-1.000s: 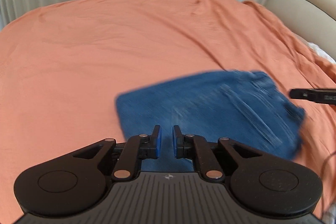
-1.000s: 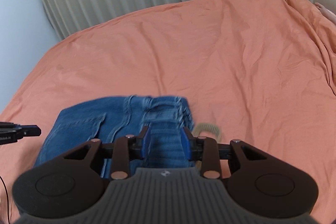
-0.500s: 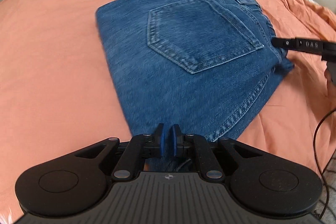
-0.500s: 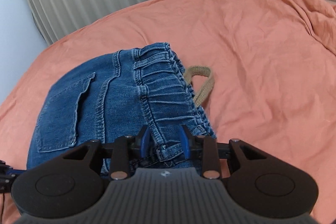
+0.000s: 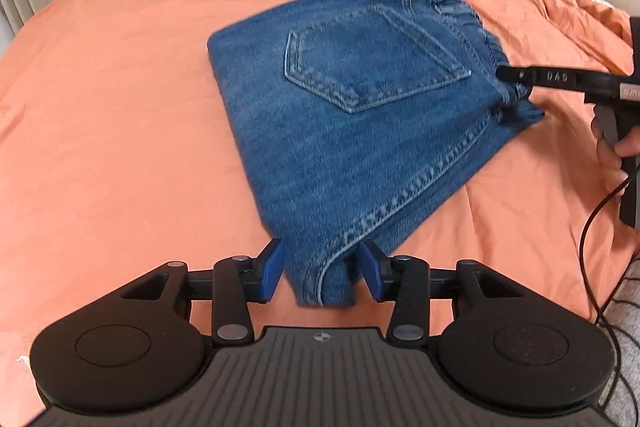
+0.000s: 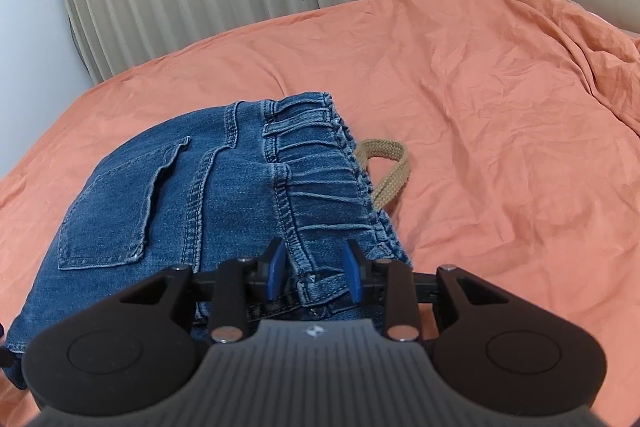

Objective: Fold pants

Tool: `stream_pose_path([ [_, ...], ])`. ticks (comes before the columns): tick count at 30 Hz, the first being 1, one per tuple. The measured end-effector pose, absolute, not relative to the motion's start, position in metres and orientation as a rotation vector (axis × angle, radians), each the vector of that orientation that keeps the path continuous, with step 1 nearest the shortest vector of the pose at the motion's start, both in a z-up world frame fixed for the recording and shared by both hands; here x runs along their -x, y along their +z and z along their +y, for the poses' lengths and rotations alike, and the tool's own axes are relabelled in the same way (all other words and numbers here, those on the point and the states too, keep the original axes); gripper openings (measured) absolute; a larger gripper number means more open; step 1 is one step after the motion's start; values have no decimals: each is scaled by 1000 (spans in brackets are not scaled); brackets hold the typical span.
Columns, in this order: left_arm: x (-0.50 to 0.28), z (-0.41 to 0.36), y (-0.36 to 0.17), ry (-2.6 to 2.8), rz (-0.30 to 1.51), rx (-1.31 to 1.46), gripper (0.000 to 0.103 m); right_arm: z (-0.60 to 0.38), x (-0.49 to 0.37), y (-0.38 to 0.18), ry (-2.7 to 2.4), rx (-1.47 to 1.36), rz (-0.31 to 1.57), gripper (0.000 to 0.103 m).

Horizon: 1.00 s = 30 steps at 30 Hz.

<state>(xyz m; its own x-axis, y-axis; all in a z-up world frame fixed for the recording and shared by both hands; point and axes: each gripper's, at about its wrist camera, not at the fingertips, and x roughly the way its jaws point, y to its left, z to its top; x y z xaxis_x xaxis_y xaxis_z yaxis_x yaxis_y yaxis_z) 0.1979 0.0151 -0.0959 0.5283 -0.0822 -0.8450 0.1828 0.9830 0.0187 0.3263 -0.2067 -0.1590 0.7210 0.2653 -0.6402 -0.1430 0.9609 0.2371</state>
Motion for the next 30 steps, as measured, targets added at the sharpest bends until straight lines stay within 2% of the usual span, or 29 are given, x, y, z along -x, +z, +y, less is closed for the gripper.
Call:
stream_pose_path([
  [3, -199, 13, -102, -153, 1019, -153, 48, -208, -325, -159, 230, -188, 729, 27],
  [5, -200, 13, -107, -150, 1039, -196, 36, -208, -324, -159, 228, -184, 728, 28],
  [6, -200, 15, -110, -155, 1048, -206, 33, -207, -324, -159, 228, -182, 727, 27],
  [11, -192, 20, -123, -163, 1062, -261, 31, -208, -323, -159, 235, -188, 727, 28],
  [18, -182, 23, -114, -149, 1106, -185, 21, -208, -322, -158, 228, -184, 727, 28],
  [21, -173, 28, -103, -147, 1105, -149, 22, -211, -317, -152, 222, -203, 715, 35],
  [22, -169, 31, -96, -148, 1075, -119, 22, -216, -314, -149, 225, -248, 707, 45],
  [23, -166, 36, -89, -151, 1046, -75, 24, -224, -311, -145, 236, -317, 696, 59],
  [25, -164, 49, -75, -154, 987, 40, 33, -242, -305, -141, 247, -474, 671, 71],
  [27, -169, 61, -66, -136, 931, 150, 47, -261, -302, -143, 223, -609, 662, 71],
  [30, -187, 77, -64, -146, 866, 291, 56, -283, -303, -157, 155, -758, 707, 74],
])
